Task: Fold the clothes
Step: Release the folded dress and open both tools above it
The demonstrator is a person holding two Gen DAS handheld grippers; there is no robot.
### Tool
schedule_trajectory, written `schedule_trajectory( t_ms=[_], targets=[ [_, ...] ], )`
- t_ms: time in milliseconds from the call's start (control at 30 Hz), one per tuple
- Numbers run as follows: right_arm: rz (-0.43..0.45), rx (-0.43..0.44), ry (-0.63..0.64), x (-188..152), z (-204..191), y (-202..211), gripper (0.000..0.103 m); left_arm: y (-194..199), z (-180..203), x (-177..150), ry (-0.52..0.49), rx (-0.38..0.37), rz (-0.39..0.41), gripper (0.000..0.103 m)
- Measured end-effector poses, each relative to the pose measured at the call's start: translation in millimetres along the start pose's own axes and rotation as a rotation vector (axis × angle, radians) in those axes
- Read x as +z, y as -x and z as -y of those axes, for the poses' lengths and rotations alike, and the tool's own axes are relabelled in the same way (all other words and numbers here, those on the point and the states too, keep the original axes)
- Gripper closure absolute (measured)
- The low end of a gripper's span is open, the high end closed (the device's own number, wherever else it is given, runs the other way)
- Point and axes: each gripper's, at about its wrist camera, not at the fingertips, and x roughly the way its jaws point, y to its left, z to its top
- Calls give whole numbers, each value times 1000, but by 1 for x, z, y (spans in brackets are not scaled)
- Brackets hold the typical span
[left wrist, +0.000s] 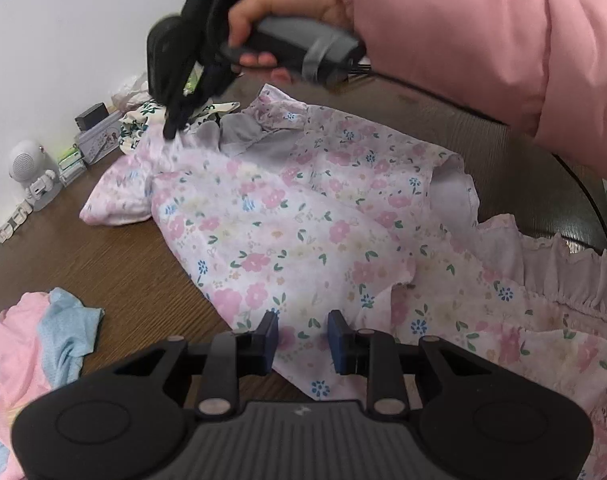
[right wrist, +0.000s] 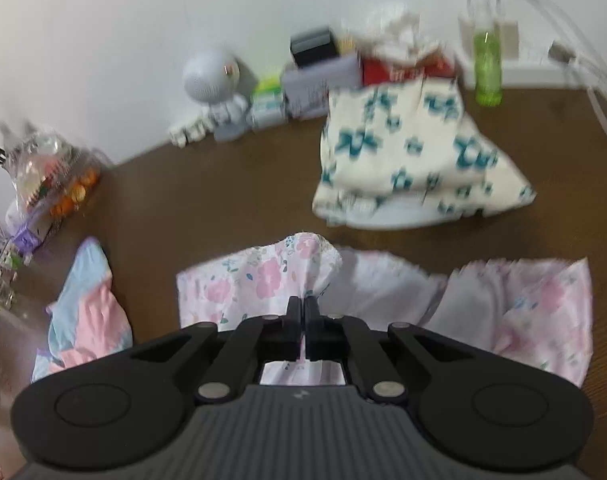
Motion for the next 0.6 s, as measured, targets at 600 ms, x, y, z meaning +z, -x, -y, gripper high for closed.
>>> schedule_trajectory(
  t_ms=[600],
  targets=[
    [-2,70,182,-48,-16,59,71,36,11,1,53,81,39,62]
  ],
)
